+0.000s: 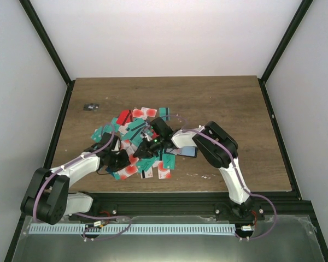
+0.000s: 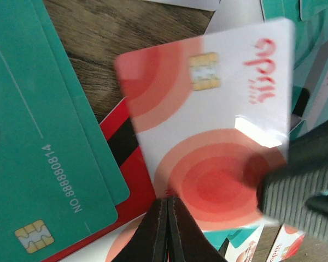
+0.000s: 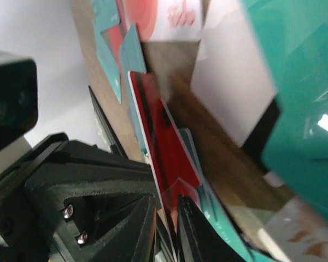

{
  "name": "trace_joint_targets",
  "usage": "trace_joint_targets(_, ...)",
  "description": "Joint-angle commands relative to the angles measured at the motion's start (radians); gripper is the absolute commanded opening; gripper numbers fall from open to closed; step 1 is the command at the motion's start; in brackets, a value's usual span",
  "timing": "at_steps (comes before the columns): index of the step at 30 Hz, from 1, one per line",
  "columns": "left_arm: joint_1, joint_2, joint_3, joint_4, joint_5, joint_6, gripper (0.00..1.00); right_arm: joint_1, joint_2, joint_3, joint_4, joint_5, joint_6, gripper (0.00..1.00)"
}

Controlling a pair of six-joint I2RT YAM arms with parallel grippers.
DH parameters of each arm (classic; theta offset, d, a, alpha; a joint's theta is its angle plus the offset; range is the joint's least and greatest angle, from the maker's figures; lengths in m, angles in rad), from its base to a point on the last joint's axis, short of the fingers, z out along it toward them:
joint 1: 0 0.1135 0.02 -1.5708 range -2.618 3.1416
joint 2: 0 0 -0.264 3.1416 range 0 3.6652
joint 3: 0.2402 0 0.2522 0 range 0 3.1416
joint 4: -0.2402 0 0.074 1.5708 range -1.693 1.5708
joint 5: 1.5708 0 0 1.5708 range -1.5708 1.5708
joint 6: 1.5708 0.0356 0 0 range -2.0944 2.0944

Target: Put the credit cards into the card holder

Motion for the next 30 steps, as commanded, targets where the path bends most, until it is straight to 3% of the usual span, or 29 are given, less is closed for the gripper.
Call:
trace_joint_targets(1, -0.012, 0.020, -0.057, -0.060, -0.029, -0.019, 0.04, 0.032, 0.013, -0.006, 0.003, -0.088, -0.060, 0.14)
trace_joint_targets(6, -0.012, -0.007, -0.065, -0.057, -0.028, -0.030, 0.04, 0.033, 0.015, -0.001, -0.053, -0.062, -0.111, 0.14)
trace_joint_targets(12, -0.012, -0.051, -0.051, -0.071, -0.023, -0.032, 0.04, 0.031, 0.010, 0.042, -0.114, -0.009, -0.145, 0.01)
trace_joint_targets(19, -0.011, -0.181, 0.153, -0.214, -0.083, 0.031, 0.05, -0.015, -0.116, 0.076, -0.237, 0.045, -0.232, 0.01)
trace_joint_targets(24, -0.009, -0.212, 0.315, -0.246, -0.085, 0.111, 0.19, -0.110, -0.273, 0.045, -0.299, 0.063, -0.263, 0.01)
trace_joint_targets(30, -0.010, -0.141, 0.463, -0.124, 0.071, 0.207, 0.40, -0.267, -0.466, -0.079, -0.282, 0.024, -0.277, 0.01)
